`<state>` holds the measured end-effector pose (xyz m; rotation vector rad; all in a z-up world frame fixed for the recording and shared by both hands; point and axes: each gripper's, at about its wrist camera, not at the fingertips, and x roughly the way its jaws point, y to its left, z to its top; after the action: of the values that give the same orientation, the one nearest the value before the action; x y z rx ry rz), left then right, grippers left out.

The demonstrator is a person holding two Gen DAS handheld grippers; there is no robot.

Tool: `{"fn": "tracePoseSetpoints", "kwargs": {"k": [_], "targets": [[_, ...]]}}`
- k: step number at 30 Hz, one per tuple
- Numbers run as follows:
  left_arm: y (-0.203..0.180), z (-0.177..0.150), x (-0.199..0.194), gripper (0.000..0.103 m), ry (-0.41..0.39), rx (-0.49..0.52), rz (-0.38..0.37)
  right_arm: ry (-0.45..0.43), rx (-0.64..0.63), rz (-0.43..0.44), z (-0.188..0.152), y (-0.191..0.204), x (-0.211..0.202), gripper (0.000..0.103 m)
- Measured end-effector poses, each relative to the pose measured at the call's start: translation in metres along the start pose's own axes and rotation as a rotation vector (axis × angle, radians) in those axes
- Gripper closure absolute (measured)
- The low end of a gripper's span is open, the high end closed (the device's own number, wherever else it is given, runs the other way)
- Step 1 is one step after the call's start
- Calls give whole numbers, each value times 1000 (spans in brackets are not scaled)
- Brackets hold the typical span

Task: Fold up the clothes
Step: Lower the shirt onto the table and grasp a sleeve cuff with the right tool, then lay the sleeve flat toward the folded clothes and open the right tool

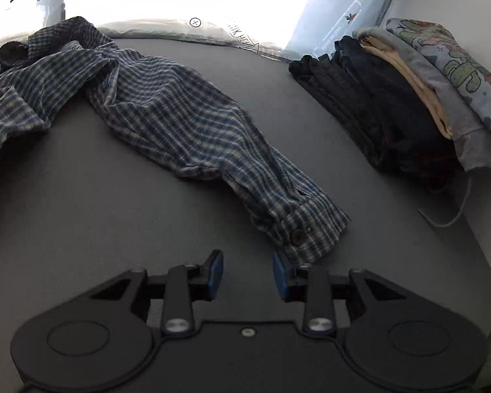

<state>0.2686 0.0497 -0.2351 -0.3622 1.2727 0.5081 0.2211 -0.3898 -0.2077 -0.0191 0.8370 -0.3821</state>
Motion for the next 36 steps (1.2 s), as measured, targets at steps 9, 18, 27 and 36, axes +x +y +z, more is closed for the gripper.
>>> {"fn": "tracePoseSetpoints", "kwargs": {"k": [9,18,27,36], "targets": [[-2,11,2,0,1,-1,3,42,631,27,1,-83,34,45],[3,5,3,0,8,-3,4,44,425,-27,23,-50,55,38],[2,12,6,0,25,-13,8,10,114,-64,47,-43,62,94],[0,10,4,0,2,-18,7,27,126,-243,71,-94,101,91]]}}
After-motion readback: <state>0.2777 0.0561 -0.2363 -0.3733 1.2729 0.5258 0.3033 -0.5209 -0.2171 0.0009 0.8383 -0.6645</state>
